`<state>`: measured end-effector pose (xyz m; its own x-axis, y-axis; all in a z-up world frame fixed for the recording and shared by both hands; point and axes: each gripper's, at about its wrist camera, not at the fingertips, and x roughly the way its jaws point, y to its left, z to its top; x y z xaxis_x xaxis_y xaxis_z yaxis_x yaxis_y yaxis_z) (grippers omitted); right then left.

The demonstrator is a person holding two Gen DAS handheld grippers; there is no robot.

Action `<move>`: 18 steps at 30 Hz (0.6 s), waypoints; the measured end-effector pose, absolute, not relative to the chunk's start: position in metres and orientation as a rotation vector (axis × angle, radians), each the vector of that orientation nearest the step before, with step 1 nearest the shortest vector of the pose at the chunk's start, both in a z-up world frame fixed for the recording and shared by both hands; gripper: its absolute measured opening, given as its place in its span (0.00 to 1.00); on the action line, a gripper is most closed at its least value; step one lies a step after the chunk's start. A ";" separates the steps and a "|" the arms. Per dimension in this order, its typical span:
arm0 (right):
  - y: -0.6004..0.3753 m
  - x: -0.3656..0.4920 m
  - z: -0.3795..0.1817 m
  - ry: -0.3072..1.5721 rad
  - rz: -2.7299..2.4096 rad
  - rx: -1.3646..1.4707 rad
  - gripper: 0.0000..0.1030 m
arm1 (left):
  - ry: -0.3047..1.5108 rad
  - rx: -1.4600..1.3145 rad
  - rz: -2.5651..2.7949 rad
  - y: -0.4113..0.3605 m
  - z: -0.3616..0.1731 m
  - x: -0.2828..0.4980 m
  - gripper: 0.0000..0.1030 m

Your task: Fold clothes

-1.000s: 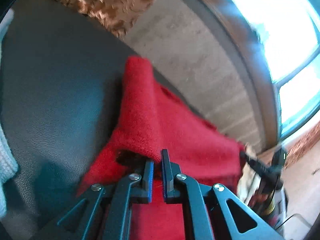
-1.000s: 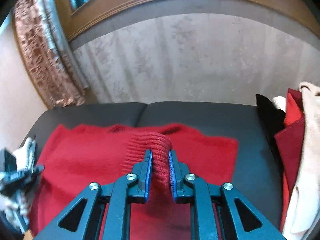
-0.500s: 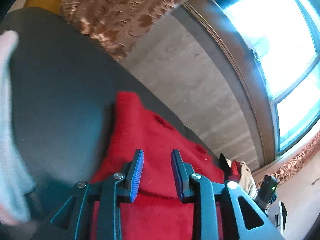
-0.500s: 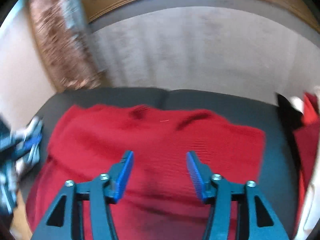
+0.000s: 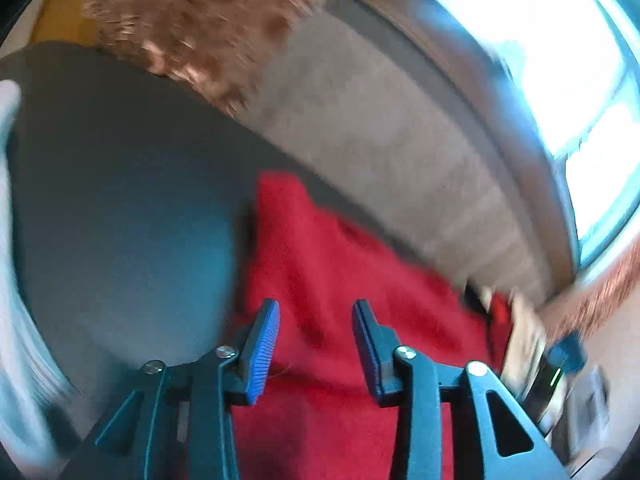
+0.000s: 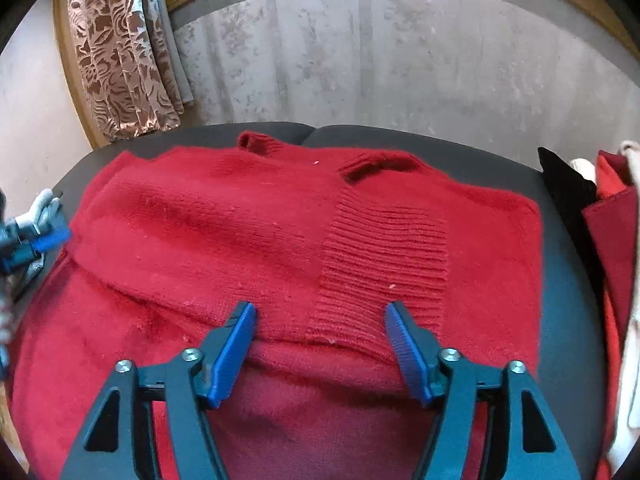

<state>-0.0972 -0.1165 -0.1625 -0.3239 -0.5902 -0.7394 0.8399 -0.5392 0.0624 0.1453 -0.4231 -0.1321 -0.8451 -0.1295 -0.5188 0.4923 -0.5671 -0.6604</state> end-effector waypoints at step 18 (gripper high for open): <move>-0.120 -0.095 -0.165 0.420 -1.970 0.885 0.84 | 1.522 0.943 -2.452 -0.522 -0.172 0.033 0.22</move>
<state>-0.0949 -0.1201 -0.1653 -0.3320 -0.6018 -0.7264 0.8457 -0.5310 0.0534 0.0327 -0.5224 -0.1721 -0.8020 0.2259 -0.5530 0.3954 -0.4933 -0.7748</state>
